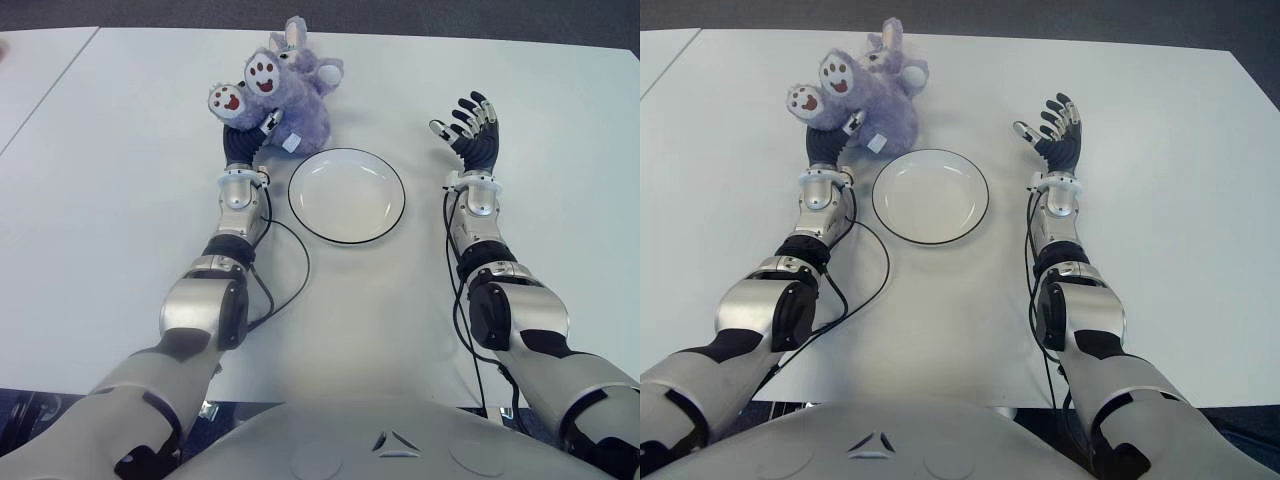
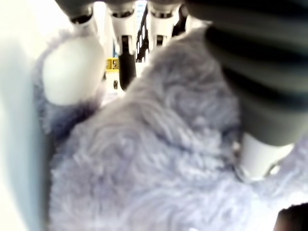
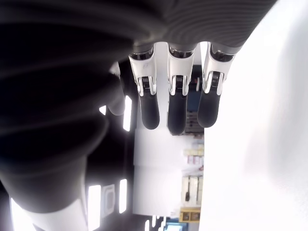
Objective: Put the doll into the plate.
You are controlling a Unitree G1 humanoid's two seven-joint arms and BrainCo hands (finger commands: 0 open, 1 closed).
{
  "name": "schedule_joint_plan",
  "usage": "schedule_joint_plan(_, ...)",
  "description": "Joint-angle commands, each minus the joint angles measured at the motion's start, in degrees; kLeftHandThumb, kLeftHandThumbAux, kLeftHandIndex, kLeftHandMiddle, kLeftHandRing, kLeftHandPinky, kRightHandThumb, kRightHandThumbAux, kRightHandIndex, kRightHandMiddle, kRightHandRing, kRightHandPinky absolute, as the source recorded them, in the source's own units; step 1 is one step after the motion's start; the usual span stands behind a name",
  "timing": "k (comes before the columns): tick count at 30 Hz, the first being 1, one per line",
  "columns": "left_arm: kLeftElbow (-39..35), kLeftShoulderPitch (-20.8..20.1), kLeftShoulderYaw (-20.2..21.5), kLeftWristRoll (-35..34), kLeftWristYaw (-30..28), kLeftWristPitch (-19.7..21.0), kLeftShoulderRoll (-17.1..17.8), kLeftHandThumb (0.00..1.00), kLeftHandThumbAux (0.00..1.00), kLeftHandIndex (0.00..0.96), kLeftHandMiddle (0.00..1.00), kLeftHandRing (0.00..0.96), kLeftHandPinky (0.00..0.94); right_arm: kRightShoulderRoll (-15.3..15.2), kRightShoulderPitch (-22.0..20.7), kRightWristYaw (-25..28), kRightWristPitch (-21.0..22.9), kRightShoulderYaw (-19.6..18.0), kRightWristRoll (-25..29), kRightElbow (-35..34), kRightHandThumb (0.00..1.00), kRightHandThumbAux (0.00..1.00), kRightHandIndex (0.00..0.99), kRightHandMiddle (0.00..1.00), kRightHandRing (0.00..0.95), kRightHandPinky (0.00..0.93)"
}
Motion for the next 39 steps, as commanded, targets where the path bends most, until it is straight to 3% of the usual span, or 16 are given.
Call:
schedule_joint_plan(1, 8.4, 13.3, 0.0, 0.9, 2.5, -0.9, -3.1, 0.349, 0.714, 0.092, 0.218, 0.273, 0.358, 6.5, 18.7, -0.7, 2.1, 2.2, -2.4, 10.4, 0.053, 0.87, 0.146, 0.224, 0.235, 0.268)
schedule_joint_plan(3, 8.1, 11.4, 0.8, 0.2, 2.7, -1.6, -3.2, 0.453, 0.698, 0.112, 0.257, 0.332, 0.417, 6.4, 18.7, -0.6, 2.3, 2.1, -2.4, 10.4, 0.065, 0.874, 0.144, 0.226, 0.238, 0.271)
schedule_joint_plan(5, 7.8, 9.6, 1.4, -0.3, 3.4, -2.1, -3.3, 0.561, 0.69, 0.166, 0.348, 0.466, 0.536, 6.4, 18.6, -0.5, 2.4, 2.2, -2.4, 10.4, 0.078, 0.877, 0.14, 0.226, 0.241, 0.277)
schedule_joint_plan(6, 7.7, 9.0, 1.6, -0.4, 3.8, -2.4, -3.4, 0.658, 0.686, 0.242, 0.395, 0.509, 0.564, 6.3, 18.6, -0.6, 2.5, 2.2, -2.4, 10.4, 0.083, 0.878, 0.139, 0.226, 0.243, 0.28)
schedule_joint_plan(8, 7.5, 7.8, 1.9, -0.6, 5.1, -2.7, -3.6, 0.743, 0.682, 0.309, 0.439, 0.554, 0.592, 6.3, 18.6, -0.6, 2.6, 2.2, -2.4, 10.5, 0.089, 0.881, 0.138, 0.228, 0.247, 0.286)
schedule_joint_plan(12, 7.1, 5.2, 2.4, -0.8, 7.7, -3.0, -4.4, 0.817, 0.674, 0.372, 0.483, 0.641, 0.665, 6.3, 18.7, -0.7, 2.4, 2.2, -2.4, 10.4, 0.105, 0.886, 0.139, 0.234, 0.254, 0.289)
schedule_joint_plan(21, 6.9, -0.6, 2.9, -0.7, 13.4, -2.5, -4.3, 0.84, 0.666, 0.39, 0.524, 0.78, 0.764, 6.5, 18.7, -0.6, 2.1, 2.0, -2.2, 10.4, 0.135, 0.906, 0.146, 0.242, 0.26, 0.288)
schedule_joint_plan(23, 7.0, -1.1, 2.9, -0.5, 14.1, -2.4, -4.0, 0.778, 0.676, 0.422, 0.701, 0.813, 0.795, 6.5, 18.7, -0.6, 2.0, 2.0, -2.2, 10.4, 0.146, 0.907, 0.15, 0.243, 0.26, 0.29)
schedule_joint_plan(26, 7.1, -2.0, 2.8, -0.2, 15.0, -2.2, -3.6, 0.749, 0.681, 0.437, 0.796, 0.839, 0.821, 6.6, 18.7, -0.8, 2.0, 2.0, -2.3, 10.4, 0.163, 0.91, 0.158, 0.244, 0.26, 0.29)
schedule_joint_plan(39, 8.3, -7.4, 2.5, 0.7, 16.1, 0.8, -1.0, 0.72, 0.688, 0.444, 0.863, 0.874, 0.866, 6.9, 18.5, -0.6, 2.1, 1.9, -2.1, 10.5, 0.263, 0.911, 0.174, 0.245, 0.263, 0.293)
